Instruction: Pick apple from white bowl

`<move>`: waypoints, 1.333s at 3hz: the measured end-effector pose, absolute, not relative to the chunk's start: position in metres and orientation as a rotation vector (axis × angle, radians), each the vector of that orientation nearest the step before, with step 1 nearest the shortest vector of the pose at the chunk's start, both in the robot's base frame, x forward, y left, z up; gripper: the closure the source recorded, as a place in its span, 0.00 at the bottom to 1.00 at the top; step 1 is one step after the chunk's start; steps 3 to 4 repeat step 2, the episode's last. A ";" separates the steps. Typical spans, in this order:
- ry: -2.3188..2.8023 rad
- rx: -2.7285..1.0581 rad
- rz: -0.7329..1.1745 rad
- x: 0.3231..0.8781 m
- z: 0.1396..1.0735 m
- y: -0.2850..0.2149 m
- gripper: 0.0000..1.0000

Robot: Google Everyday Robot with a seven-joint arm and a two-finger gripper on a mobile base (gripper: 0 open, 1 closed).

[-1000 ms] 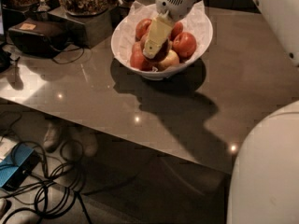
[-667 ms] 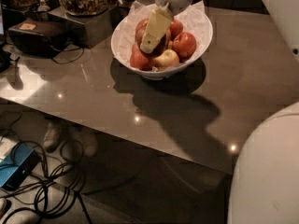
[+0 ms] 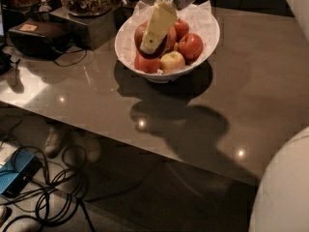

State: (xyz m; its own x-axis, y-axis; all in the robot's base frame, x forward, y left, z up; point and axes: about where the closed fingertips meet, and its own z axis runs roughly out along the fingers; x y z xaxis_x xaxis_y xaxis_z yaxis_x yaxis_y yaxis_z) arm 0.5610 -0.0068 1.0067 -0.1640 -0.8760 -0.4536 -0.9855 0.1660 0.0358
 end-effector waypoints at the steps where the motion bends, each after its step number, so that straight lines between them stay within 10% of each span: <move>1: 2.049 -1.795 0.466 0.543 1.015 -0.006 1.00; 4: 2.033 -1.775 0.459 0.548 1.018 -0.001 1.00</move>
Offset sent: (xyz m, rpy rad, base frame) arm -0.0728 -0.0339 0.0015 -0.0648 0.0785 0.1107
